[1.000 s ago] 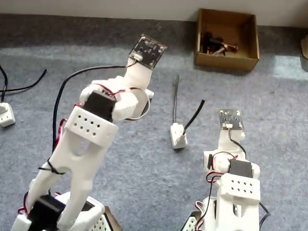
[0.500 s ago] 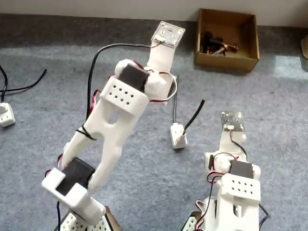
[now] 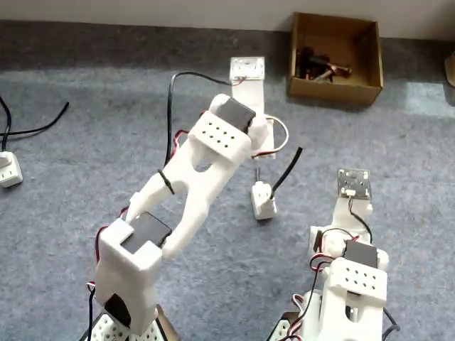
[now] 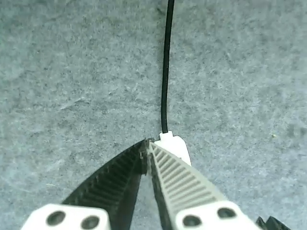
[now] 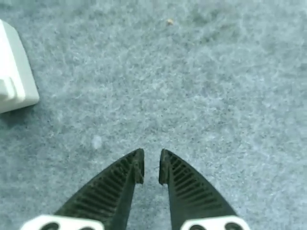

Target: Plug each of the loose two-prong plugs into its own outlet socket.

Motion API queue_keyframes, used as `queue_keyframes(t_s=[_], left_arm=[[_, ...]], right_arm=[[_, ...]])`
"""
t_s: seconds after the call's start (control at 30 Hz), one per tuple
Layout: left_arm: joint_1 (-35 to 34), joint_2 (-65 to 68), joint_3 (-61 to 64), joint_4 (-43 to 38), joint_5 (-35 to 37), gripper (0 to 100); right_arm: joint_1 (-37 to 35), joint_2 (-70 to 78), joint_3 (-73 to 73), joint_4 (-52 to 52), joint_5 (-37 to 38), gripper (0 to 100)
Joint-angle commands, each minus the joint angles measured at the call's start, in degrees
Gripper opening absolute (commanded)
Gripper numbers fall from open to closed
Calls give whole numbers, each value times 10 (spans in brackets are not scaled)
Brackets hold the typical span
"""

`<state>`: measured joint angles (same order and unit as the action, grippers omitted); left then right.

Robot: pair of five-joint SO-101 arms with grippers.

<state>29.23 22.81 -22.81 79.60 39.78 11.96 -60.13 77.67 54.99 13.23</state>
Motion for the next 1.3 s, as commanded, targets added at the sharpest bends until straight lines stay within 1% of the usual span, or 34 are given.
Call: queue_keyframes(t_s=[0.0, 0.13, 0.53, 0.57, 0.67, 0.7, 0.9, 0.97, 1.13, 1.27], left_arm=[[10, 19, -29, 0, 11, 8], [21, 41, -29, -3, 9, 8], [21, 27, -26, 2, 8, 7], [21, 28, -26, 2, 4, 7], [22, 30, -26, 2, -42, 7], [22, 30, -26, 4, -45, 7], [22, 31, -25, 5, 2, 8], [22, 31, -24, 5, 16, 16], [29, 31, -12, 5, 74, 121], [44, 30, -17, 32, 125, 191]], right_arm=[[7, -8, -2, -10, 4, 56], [7, -8, -2, -12, 4, 56], [7, -8, -2, -12, 4, 56], [7, -8, -2, -12, 4, 56], [7, -8, -2, -12, 4, 56], [7, -8, -2, -12, 4, 56], [7, -8, -1, -12, 2, 56], [20, -8, -1, -12, 2, 56], [60, -8, -1, -13, 4, 56], [63, -8, -1, -13, 4, 56]])
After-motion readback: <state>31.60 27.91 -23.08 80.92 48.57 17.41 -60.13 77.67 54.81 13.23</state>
